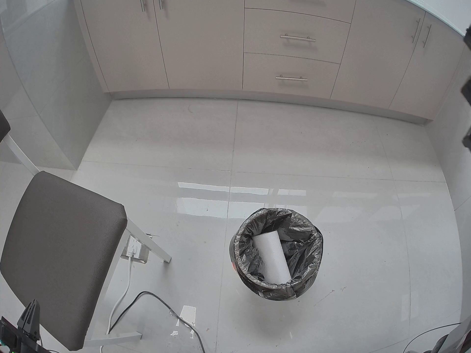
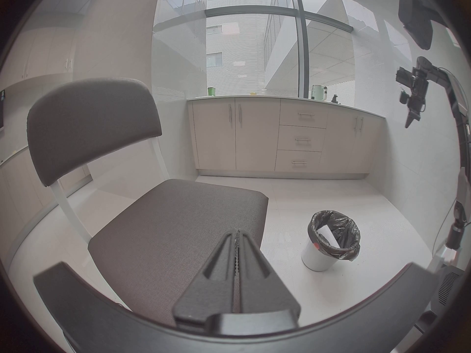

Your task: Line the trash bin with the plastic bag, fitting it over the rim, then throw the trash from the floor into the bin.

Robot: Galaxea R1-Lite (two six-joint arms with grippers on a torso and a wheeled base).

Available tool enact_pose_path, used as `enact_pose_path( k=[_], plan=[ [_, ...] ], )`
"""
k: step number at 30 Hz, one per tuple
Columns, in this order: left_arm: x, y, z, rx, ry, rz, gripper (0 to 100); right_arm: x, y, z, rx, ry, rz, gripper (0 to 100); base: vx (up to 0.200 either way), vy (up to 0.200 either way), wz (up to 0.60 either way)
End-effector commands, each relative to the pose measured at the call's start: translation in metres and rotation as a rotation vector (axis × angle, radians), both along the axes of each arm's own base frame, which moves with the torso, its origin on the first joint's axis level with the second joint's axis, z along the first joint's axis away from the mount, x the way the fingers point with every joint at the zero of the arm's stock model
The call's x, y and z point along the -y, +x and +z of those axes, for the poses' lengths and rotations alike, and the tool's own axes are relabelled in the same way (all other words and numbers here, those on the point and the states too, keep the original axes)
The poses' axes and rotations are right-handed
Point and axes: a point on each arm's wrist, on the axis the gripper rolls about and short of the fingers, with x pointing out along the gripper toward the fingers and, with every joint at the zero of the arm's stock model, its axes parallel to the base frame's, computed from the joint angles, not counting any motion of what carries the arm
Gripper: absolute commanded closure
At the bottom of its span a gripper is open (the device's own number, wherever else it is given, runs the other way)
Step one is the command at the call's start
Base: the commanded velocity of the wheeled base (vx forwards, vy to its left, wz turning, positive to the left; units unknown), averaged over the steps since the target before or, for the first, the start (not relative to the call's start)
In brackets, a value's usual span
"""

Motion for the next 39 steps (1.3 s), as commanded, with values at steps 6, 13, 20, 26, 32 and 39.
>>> enact_pose_path(
  k=[6,13,20,26,32,39],
  plan=[
    [0.0,-0.001,-0.003,0.007,-0.004,0.002,100,0.068,-0.277,0.002,0.418,0.345,-0.184,100,0.0,0.0,0.0],
    [0.0,-0.001,-0.003,0.007,-0.004,0.002,100,0.039,-0.43,-0.081,0.968,0.346,-0.017,100,0.0,0.0,0.0],
    [0.0,-0.001,-0.003,0.007,-0.004,0.002,100,0.056,-0.435,-0.122,1.173,0.341,0.062,100,0.0,0.0,0.0],
    [0.0,-0.001,-0.003,0.007,-0.004,0.001,100,0.058,-0.413,-0.131,1.021,0.509,0.105,100,0.0,0.0,0.0],
    [0.0,-0.001,-0.003,0.007,-0.004,0.002,100,0.065,-0.323,-0.146,0.818,0.612,0.077,100,0.0,0.0,0.0],
    [0.0,-0.001,-0.003,0.007,-0.004,0.002,100,0.078,-0.173,-0.261,0.894,0.597,0.095,100,0.0,0.0,0.0]
  ],
)
